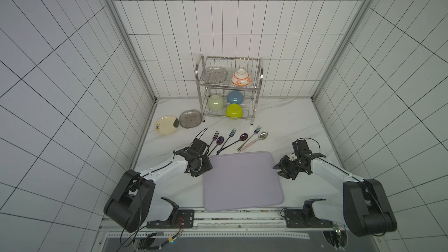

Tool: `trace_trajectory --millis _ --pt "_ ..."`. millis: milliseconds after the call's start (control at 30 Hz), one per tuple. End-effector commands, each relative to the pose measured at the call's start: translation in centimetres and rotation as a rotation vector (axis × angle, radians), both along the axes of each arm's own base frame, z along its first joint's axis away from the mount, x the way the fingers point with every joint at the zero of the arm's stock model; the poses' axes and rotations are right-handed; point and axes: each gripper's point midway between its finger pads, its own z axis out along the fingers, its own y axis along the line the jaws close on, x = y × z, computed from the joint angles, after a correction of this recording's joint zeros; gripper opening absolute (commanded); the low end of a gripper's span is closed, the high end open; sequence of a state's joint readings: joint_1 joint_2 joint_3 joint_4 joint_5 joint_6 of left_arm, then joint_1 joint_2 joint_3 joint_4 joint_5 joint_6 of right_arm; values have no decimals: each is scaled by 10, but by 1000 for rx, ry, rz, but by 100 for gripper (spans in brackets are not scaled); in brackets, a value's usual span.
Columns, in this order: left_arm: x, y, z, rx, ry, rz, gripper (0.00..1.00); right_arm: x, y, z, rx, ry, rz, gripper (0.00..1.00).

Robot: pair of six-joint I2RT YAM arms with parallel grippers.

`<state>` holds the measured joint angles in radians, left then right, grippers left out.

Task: Set the spoon and fork side by side
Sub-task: Move the tray to the center of the board.

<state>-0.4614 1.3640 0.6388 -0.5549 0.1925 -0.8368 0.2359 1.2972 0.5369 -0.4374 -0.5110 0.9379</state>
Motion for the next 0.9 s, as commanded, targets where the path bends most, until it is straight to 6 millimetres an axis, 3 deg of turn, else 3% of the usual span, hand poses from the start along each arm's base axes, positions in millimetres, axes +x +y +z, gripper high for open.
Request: trace_trajectory --millis 0,167,400,567,733,867 --pt "23 -15 5 -43 -61 -31 51 6 -8 -16 -77 11 -2 32" --pt "35 -15 6 -31 -63 -43 50 8 -6 -16 -84 34 8 31" --pt "26 -2 2 -8 -50 -33 56 -28 -10 -24 -77 88 -20 31" --pt "22 7 4 -2 -47 -26 62 -42 -15 -21 -80 80 -47 32" --pt "23 16 28 48 -83 -44 74 -46 -19 -15 -109 76 -19 40" --pt "30 34 62 159 -144 -61 79 -35 -34 1 -228 25 74 49"
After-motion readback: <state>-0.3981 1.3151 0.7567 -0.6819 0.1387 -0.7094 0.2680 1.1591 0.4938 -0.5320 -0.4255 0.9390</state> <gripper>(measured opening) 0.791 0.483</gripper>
